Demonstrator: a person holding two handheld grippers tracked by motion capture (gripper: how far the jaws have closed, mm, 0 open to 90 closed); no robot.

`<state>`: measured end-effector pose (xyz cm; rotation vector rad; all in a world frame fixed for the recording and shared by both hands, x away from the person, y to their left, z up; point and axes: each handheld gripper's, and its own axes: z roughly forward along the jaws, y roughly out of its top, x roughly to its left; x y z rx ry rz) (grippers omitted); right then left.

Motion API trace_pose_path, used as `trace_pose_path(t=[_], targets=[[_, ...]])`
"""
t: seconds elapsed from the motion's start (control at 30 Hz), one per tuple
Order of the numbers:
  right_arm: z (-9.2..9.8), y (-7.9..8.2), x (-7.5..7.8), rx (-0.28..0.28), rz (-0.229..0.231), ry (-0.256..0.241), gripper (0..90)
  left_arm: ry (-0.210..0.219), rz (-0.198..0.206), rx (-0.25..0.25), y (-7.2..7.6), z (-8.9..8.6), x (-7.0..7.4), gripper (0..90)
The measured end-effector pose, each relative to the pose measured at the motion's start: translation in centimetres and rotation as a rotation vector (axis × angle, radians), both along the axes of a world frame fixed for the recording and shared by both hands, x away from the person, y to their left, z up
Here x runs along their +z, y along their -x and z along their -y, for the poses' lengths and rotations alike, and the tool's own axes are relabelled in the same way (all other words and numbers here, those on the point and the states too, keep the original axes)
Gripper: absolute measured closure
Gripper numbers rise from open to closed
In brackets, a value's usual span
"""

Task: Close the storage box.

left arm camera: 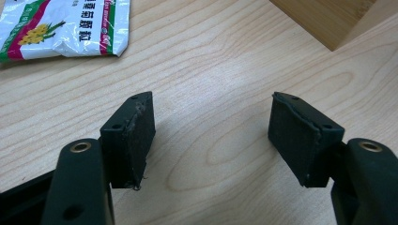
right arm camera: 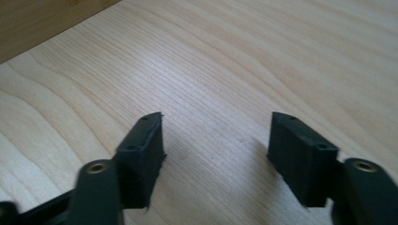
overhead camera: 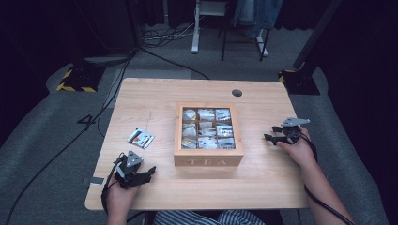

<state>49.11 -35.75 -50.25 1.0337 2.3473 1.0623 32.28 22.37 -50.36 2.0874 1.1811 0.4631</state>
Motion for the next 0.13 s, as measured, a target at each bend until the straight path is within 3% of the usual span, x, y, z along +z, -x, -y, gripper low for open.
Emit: trace_pose_path(t=[0.03, 0.13], targets=[[0.10, -0.12, -0.03, -0.010, -0.024, -0.013, 33.3, -0.002, 0.000, -0.003, -0.02, -0.01, 0.00, 32.6], [0.09, -0.15, -0.04, 0.000, -0.028, -0.012, 31.3, -0.002, -0.003, -0.006, -0.04, 0.03, 0.01, 31.3]])
